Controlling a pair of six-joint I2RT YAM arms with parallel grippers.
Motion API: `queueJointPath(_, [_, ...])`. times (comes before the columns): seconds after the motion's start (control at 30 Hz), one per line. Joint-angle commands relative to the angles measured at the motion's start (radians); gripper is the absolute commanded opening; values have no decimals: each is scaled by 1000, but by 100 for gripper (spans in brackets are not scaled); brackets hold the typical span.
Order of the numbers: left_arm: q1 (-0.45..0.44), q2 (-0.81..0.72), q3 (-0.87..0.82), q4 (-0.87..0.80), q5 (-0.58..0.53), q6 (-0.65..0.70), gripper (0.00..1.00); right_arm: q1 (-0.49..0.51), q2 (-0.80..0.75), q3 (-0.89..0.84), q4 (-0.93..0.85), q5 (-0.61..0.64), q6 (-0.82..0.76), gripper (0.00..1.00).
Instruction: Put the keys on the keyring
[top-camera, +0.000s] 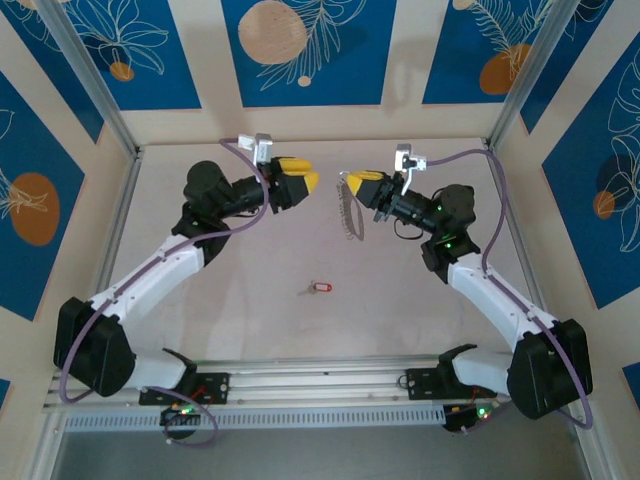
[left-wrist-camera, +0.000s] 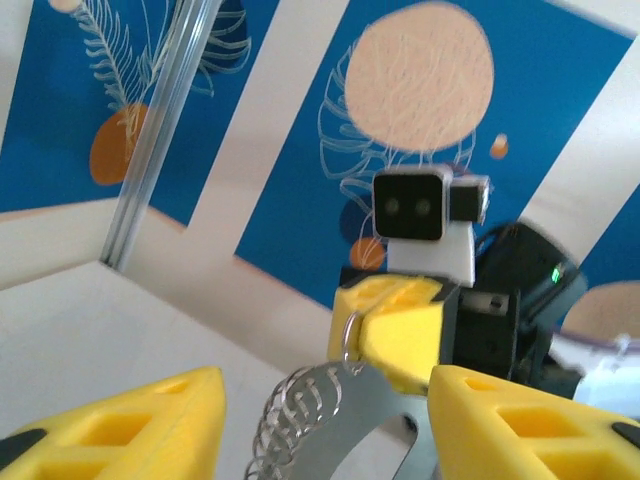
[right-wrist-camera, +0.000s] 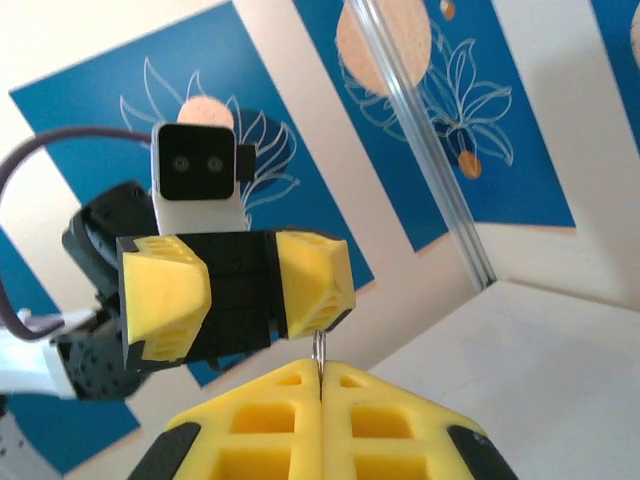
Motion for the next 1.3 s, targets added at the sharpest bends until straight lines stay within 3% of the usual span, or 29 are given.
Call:
queueJointPath(0.0, [-5,38,-20,236,-32,-154,53,41,20,-13,169,121,49,0])
queueJointPath(0.47, [-40,70,-36,312,-27,-194,48,114,80,-23,267,219,55,0])
queueJointPath(0.9, [-59,91,-34,300,-9,-173,44,118,96,-18,272,221,67,0])
queueJointPath(1.27, [-77,135,-2,325,6,-175,35,117,95,-25,269,214,66,0])
